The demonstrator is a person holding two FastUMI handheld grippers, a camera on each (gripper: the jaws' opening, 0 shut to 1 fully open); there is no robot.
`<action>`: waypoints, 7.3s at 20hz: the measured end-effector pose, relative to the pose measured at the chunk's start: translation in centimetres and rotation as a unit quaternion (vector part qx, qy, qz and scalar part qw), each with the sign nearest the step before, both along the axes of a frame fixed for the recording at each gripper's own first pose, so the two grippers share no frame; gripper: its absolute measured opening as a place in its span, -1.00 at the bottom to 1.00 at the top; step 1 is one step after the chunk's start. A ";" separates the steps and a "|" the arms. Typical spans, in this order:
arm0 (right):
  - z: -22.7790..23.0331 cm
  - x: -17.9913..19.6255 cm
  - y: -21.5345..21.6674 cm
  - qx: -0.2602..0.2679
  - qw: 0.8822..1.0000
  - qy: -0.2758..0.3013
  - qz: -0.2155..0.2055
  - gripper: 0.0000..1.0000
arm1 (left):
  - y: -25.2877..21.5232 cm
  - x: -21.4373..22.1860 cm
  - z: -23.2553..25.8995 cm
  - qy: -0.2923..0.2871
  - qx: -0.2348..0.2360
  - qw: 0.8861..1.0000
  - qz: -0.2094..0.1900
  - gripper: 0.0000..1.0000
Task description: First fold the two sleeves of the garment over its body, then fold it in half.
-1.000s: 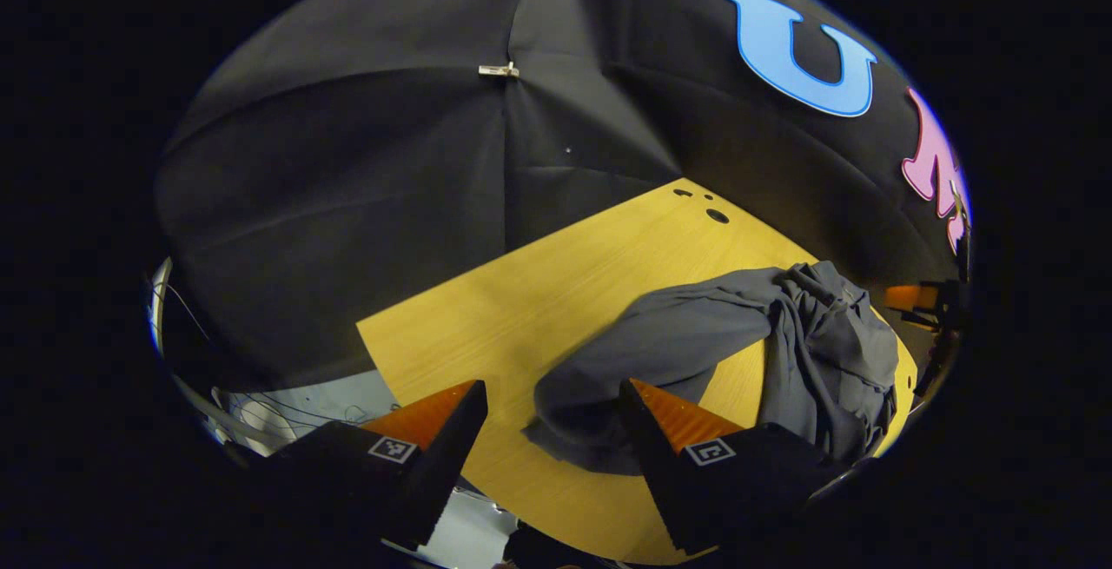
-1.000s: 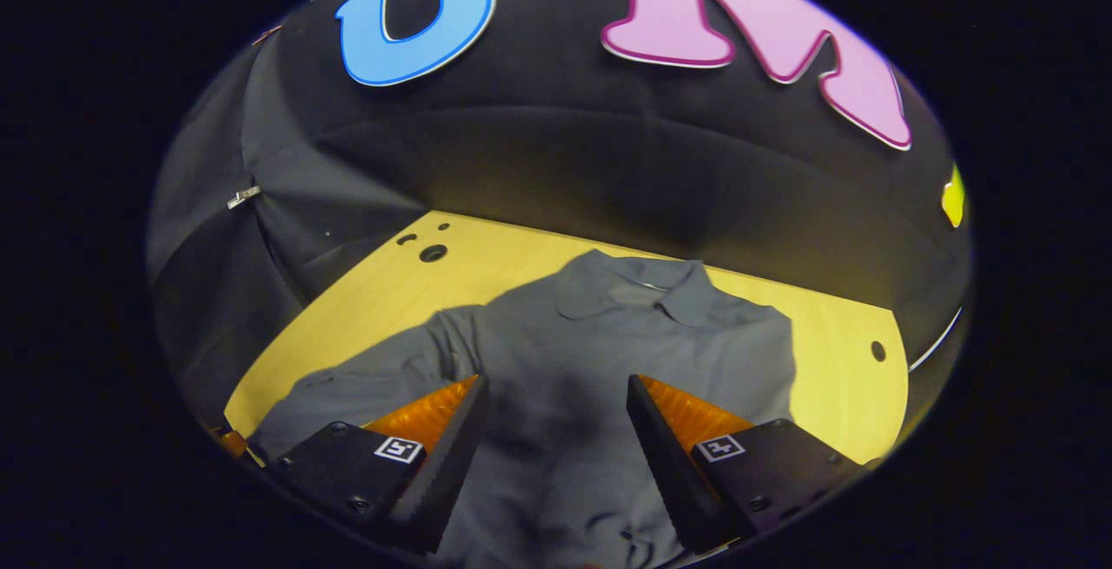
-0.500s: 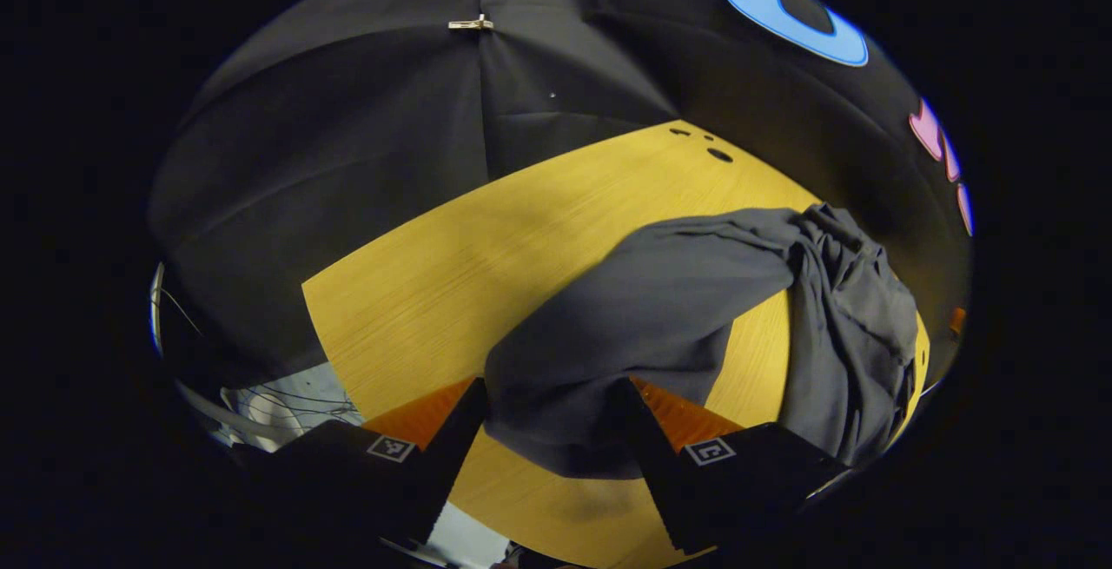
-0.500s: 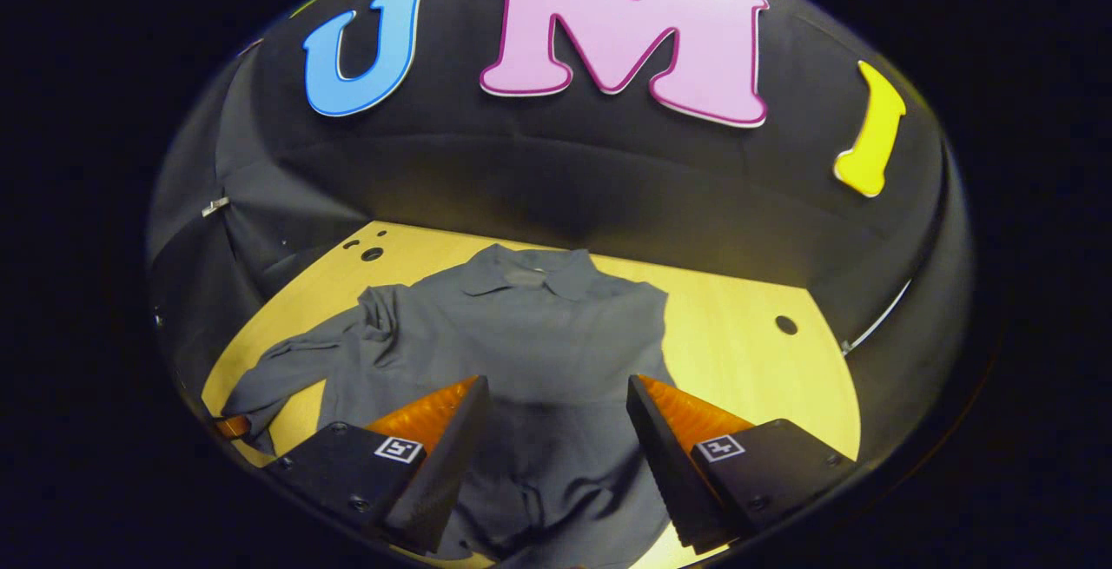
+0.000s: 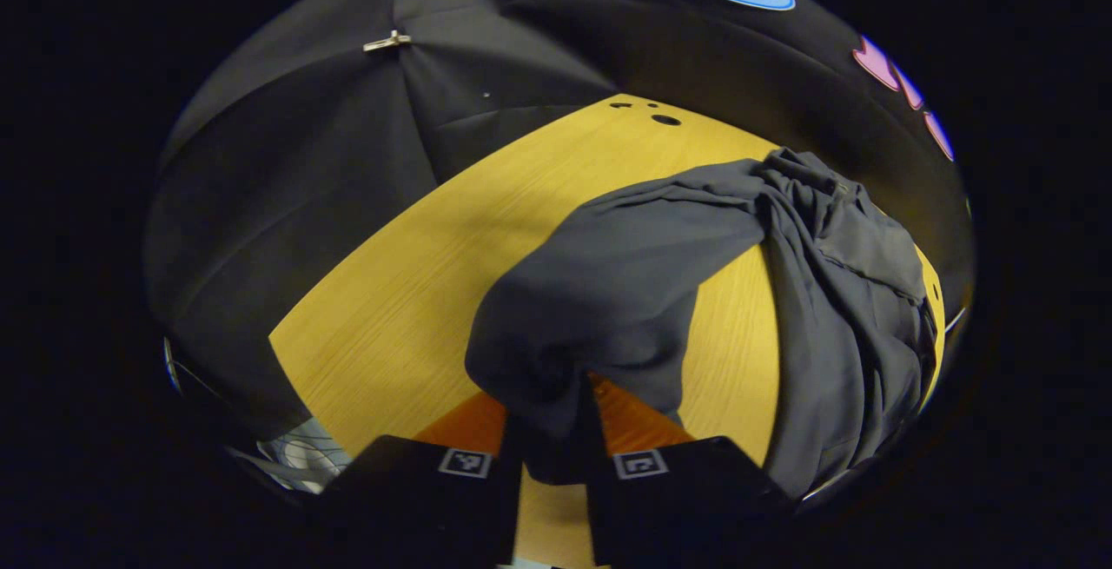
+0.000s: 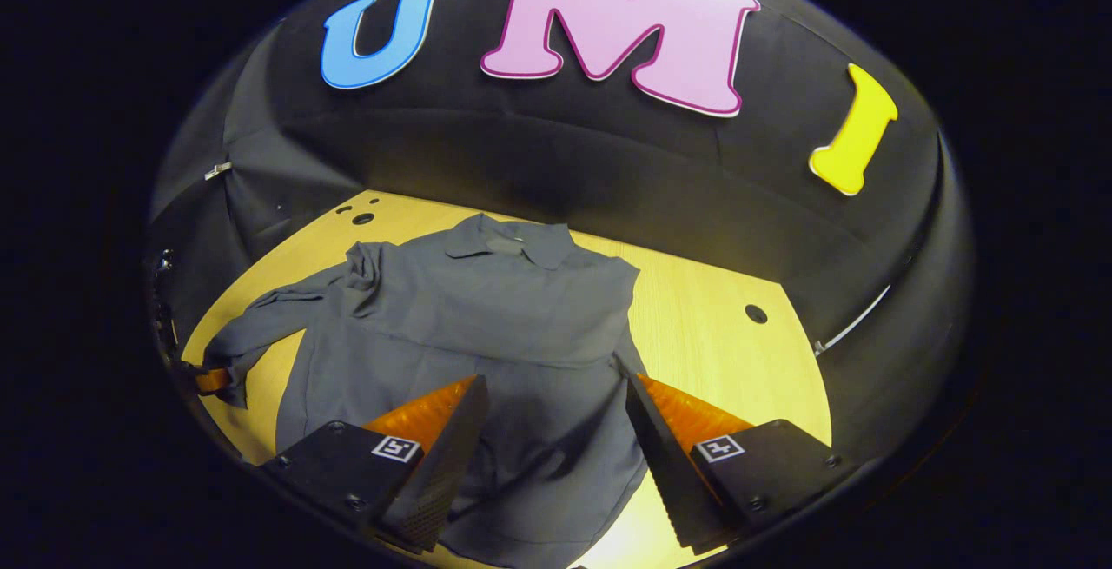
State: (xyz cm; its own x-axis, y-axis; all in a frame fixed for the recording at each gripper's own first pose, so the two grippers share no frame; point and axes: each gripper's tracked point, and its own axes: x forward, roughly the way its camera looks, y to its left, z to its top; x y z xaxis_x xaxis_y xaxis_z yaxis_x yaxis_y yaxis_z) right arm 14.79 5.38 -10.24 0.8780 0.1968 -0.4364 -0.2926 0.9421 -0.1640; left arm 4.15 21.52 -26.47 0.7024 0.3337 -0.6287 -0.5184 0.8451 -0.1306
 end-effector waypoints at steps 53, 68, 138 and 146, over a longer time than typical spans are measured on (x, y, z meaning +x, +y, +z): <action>-7.7 -7.6 -21.2 0.115 0.964 0.096 -0.220 0.98 | -47.1 32.1 23.2 -0.171 -0.072 0.898 -0.399 0.25; -9.4 -8.0 -11.9 0.126 0.975 0.128 -0.131 1.00 | -27.3 12.2 15.8 -0.096 0.009 0.946 -0.311 0.93; 5.3 13.0 -0.7 0.170 0.985 -0.015 -0.004 -0.88 | -20.0 21.9 29.4 -0.236 -0.015 0.943 -0.233 -0.89; 7.1 23.1 0.7 0.197 0.978 -0.068 -0.033 -0.88 | -16.9 33.1 31.0 -0.282 -0.011 0.935 -0.216 -0.89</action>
State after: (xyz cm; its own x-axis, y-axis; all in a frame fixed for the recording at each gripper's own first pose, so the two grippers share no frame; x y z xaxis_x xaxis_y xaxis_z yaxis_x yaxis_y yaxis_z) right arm 37.86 6.08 -3.17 0.9391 0.2674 -0.2157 -0.2305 0.9560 0.1816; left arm 37.23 4.59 4.56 0.9904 -0.0674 -0.1207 0.0282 0.9534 -0.3005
